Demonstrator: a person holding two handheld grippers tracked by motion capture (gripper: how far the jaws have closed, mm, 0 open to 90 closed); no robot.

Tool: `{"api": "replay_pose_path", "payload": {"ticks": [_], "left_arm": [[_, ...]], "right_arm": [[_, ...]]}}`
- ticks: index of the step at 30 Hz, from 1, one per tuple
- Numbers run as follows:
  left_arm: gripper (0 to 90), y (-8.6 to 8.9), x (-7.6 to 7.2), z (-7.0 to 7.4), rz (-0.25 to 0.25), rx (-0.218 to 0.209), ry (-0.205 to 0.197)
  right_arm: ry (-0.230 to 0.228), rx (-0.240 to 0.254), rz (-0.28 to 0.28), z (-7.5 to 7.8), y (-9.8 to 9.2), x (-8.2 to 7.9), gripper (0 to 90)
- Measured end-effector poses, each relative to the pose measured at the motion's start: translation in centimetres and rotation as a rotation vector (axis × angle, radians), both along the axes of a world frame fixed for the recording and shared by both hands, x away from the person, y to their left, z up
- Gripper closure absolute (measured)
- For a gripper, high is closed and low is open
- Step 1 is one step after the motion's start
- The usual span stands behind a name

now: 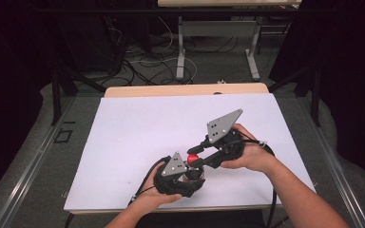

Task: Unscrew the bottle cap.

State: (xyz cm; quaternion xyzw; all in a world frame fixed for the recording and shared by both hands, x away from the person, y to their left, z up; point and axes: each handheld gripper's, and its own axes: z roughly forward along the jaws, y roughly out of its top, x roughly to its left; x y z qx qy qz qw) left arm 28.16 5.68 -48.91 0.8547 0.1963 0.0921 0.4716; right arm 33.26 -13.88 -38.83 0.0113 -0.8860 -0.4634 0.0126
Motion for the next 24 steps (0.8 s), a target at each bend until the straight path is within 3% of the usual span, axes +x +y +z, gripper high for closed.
{"api": "replay_pose_path", "payload": {"ticks": [3, 5, 6, 7, 11, 12, 13, 15, 16, 17, 18, 19, 20, 21, 24], "left_arm": [[29.5, 0.0, 0.0, -0.1, 0.01, -0.006, 0.005], [29.5, 0.1, 0.1, -0.1, 0.019, -0.001, 0.002], [29.5, 0.1, 0.2, -0.1, 0.026, -0.001, 0.001], [29.4, 0.2, 0.2, -0.1, 0.032, -0.008, -0.001], [29.5, 0.3, 0.3, -0.1, 0.055, -0.009, 0.003], [29.5, 0.3, 0.3, -0.1, 0.058, -0.008, 0.005], [29.5, 0.3, 0.4, 0.0, 0.058, -0.002, 0.008], [29.5, 0.3, 0.3, -0.1, 0.068, 0.001, 0.005], [29.5, 0.2, 0.4, -0.1, 0.071, -0.002, 0.001], [29.5, 0.2, 0.4, -0.1, 0.07, 0.001, 0.0], [29.5, 0.1, 0.4, -0.1, 0.077, -0.003, -0.003], [29.5, 0.1, 0.3, -0.2, 0.083, -0.006, -0.007], [29.5, 0.0, 0.3, -0.2, 0.084, -0.005, -0.006], [29.5, 0.0, 0.3, -0.2, 0.084, -0.004, -0.009], [29.5, 0.0, 0.2, 0.0, 0.077, 0.008, -0.003]], "right_arm": [[-0.007, 0.002, 0.02, -0.1, 0.0, 0.1, 61.1], [0.015, 0.0, -0.045, -0.1, 0.1, -0.1, 55.8], [0.015, 0.0, -0.045, -0.1, 0.1, -0.1, 55.8], [0.014, 0.018, -0.105, 0.0, 0.1, -0.5, 47.0], [0.008, 0.082, -0.219, 0.7, 0.0, -2.0, 47.0], [0.008, 0.082, -0.219, 0.7, 0.0, -2.0, 47.0], [0.008, 0.11, -0.317, 0.9, 0.1, -2.9, 47.8], [-0.004, 0.106, -0.414, 1.0, 0.3, -3.6, 48.1], [-0.004, 0.106, -0.414, 1.0, 0.3, -3.6, 48.1], [0.019, 0.113, -0.488, 0.9, 0.6, -4.2, 48.0], [0.019, 0.113, -0.488, 0.9, 0.6, -4.2, 48.0], [0.044, 0.121, -0.546, 0.6, 0.9, -4.6, 47.7], [0.044, 0.121, -0.546, 0.6, 0.9, -4.6, 47.7], [0.012, 0.114, -0.603, 0.3, 1.1, -4.8, 48.7], [0.009, 0.089, -0.629, -0.2, 1.4, -5.0, 50.6]]}}
